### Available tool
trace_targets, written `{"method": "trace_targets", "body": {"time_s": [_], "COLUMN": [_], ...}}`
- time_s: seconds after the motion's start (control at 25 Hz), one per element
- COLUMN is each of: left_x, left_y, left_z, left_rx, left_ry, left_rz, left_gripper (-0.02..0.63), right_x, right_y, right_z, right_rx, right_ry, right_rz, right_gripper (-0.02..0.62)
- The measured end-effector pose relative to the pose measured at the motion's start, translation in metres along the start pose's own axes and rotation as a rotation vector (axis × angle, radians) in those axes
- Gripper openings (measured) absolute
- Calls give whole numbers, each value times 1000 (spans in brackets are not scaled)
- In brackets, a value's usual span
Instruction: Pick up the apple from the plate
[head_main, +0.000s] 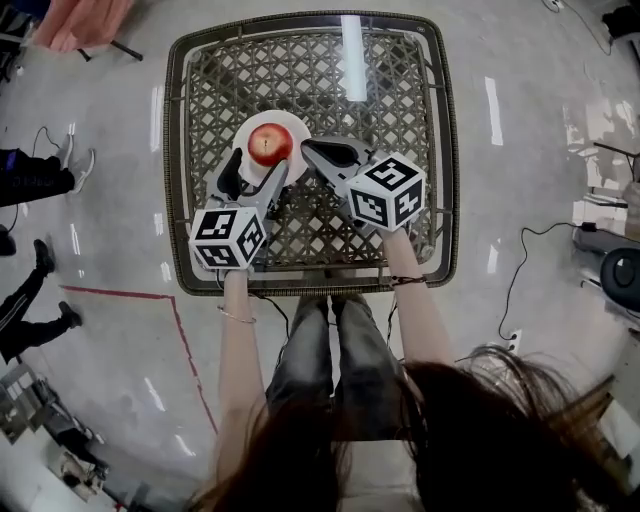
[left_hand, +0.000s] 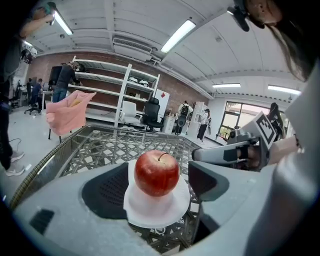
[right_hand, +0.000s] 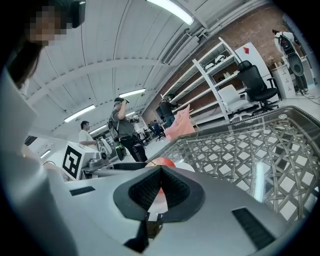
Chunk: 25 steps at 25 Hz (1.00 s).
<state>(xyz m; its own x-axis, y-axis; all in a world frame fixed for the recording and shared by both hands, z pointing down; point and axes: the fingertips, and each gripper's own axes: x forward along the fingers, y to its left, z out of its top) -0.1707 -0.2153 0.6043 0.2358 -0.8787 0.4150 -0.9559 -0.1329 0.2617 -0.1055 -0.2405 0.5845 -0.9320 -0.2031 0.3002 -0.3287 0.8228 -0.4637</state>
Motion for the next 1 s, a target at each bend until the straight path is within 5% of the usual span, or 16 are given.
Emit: {"method": "trace_targets", "body": {"time_s": [0.2, 1.0], "left_x": [9, 39], "left_y": [0, 0], "left_z": [-3, -12], "left_rx": [36, 176], "left_ry": [12, 77], "left_rz": [-23, -49], "left_gripper": [407, 405], "right_x": [-3, -15], "right_y": [-5, -14], "right_z": [-10, -25], "right_rx": [23, 53], "right_ry": [-8, -41], "right_rz": [-15, -59], "right_gripper": [9, 9]}}
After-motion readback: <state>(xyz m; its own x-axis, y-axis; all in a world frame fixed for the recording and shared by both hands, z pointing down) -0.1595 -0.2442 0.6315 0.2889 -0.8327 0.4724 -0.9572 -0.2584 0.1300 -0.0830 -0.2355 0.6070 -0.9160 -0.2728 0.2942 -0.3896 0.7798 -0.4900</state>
